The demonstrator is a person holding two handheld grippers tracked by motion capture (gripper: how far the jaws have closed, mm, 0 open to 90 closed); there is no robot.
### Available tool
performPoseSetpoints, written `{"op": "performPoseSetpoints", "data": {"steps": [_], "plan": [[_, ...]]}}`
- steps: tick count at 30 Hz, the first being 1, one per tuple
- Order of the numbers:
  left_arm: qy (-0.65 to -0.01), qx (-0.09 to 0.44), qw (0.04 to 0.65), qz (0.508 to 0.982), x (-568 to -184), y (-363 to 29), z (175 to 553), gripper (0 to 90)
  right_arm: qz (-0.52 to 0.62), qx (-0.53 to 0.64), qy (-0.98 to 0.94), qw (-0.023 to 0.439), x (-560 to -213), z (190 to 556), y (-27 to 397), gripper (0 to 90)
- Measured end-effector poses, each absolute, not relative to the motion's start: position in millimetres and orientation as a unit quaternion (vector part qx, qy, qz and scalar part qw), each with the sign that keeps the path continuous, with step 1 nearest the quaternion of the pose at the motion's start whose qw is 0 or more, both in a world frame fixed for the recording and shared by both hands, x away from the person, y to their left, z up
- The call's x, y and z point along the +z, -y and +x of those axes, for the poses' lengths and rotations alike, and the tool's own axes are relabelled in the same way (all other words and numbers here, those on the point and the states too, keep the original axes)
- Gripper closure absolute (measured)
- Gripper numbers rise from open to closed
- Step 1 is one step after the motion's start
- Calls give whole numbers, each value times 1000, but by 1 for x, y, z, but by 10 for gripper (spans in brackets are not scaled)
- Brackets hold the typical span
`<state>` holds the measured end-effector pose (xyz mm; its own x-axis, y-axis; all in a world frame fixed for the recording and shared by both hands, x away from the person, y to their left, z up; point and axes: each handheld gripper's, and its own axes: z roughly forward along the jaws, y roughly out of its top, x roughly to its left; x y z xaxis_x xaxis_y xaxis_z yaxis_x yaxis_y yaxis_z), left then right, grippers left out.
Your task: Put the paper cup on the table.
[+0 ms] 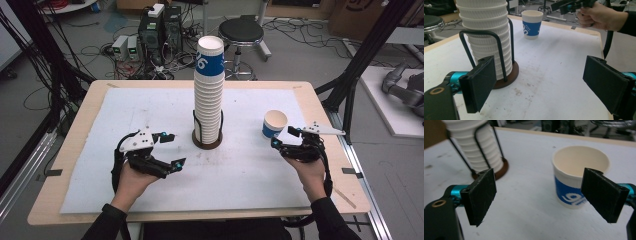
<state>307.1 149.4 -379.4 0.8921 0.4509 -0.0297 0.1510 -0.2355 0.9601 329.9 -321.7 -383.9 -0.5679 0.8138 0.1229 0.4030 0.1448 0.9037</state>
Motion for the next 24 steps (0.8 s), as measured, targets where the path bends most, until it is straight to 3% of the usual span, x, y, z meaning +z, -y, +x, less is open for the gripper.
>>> {"op": "performPoseSetpoints", "data": {"steps": [10,24], "plan": [[-191,124,596,770,-374,-144,309,117,291,599,-727,166,-361,315,317,134],[-180,120,596,773,-369,-145,301,116,251,610,-732,172,-342,306,310,151]]}}
